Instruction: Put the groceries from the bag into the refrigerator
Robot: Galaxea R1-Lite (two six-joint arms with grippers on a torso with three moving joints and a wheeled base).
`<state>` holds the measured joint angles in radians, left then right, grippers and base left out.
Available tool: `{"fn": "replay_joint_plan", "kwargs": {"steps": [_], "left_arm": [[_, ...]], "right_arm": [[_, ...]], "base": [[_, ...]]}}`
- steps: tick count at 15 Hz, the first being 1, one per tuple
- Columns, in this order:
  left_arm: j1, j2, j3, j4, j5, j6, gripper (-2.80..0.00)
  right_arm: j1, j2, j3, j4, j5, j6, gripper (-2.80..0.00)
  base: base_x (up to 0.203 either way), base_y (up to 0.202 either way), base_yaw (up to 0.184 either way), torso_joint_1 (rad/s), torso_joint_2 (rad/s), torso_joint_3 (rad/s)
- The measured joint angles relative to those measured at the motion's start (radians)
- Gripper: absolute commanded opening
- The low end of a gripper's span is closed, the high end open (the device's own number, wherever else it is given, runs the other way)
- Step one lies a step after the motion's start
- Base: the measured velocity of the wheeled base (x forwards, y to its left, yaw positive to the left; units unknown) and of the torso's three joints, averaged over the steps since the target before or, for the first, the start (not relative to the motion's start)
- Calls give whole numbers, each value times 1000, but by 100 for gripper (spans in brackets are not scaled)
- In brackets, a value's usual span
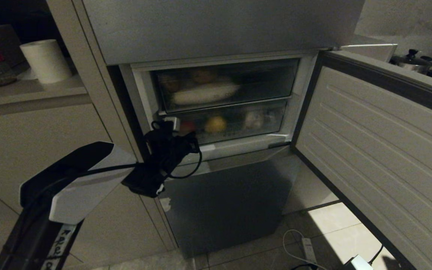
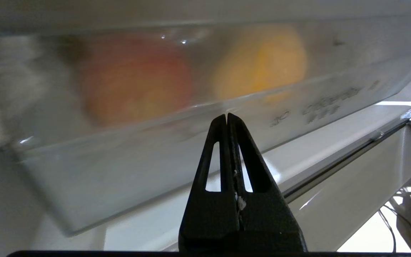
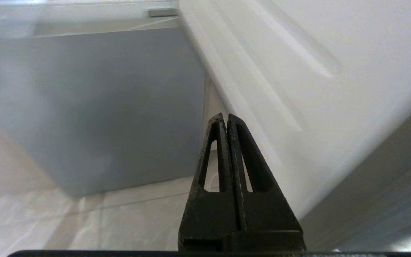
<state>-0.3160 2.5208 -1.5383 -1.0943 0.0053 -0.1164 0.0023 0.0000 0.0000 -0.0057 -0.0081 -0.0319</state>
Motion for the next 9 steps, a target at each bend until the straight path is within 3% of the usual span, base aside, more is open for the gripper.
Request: {"fn": "replay_joint_plan", "kwargs": {"steps": [4, 7, 9], "left_arm": [[17, 23, -66, 25, 16, 0, -280], [11, -26, 40, 18, 24, -3, -280], [-8, -106, 172, 14, 24, -5, -280]], "right_arm": [[1, 0, 0, 0, 0, 0, -280], [1, 0, 0, 0, 3, 3, -280], [0, 0, 0, 3, 3, 5, -280]], "base": [[0, 0, 0, 0, 0, 0], [0, 0, 0, 0, 0, 0], [0, 0, 0, 0, 0, 0]]}}
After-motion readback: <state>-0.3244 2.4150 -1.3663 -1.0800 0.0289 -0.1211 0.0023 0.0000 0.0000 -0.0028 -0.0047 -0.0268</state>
